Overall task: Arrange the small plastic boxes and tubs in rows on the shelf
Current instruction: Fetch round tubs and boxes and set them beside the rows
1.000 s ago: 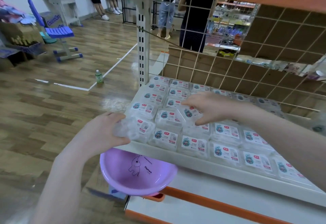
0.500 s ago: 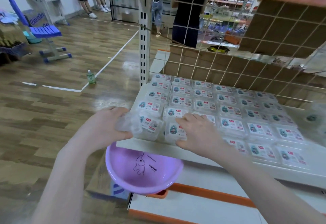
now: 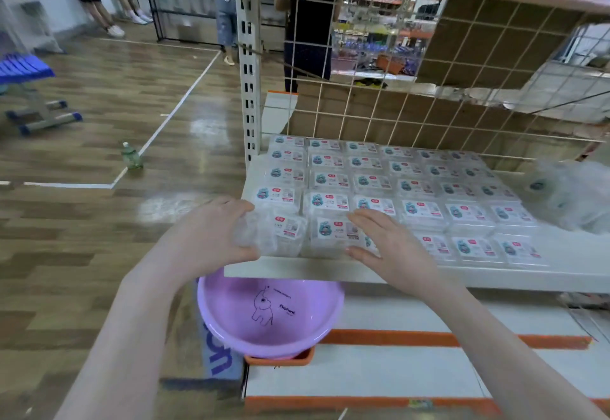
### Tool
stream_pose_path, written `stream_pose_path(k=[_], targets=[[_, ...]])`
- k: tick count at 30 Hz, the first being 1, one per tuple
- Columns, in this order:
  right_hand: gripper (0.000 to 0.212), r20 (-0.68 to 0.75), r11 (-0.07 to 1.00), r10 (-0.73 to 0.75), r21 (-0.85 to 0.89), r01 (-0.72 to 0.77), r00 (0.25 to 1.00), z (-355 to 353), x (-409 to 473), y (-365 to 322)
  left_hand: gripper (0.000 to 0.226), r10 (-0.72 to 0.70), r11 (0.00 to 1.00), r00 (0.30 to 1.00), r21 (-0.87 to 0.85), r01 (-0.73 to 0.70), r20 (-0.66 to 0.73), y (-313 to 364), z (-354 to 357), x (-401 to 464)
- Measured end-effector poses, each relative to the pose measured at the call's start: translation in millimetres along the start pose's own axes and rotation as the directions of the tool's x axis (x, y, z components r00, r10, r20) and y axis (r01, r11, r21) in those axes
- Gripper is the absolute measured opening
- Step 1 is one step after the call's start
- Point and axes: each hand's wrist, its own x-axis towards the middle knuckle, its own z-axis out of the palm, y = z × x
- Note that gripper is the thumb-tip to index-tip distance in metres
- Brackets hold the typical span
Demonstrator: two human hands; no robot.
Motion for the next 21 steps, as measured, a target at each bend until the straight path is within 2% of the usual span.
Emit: stream_pose_path(k=[5,11,17,21], targets=[[0.048,-0.043,0.992,0.129,-0.002,-0.129,0.991,-10,-12,31,0.073,0.037,0.998,0.999,0.043,-0.038,0.025,18,4,9],[0.041,-0.087,0.98,0.198,-0.006,-0.199,0.976,-19,-14,94,0.073,0.081,0.99,0.997,0.111,-0.082,0.013,65,17,33],[0.038,-0.071,0.984,0.172,-0.039,-0.175,0.983,-29,-5,165,0.072,0.068,0.987,0.998,0.144,-0.07,0.016,132,48,73],[0.035,-0.052,0.99,0.138,0.0,-0.138,0.989,-33,3,199,0.07,0.059,0.98,0.998,0.19,-0.057,-0.003,168,65,97]])
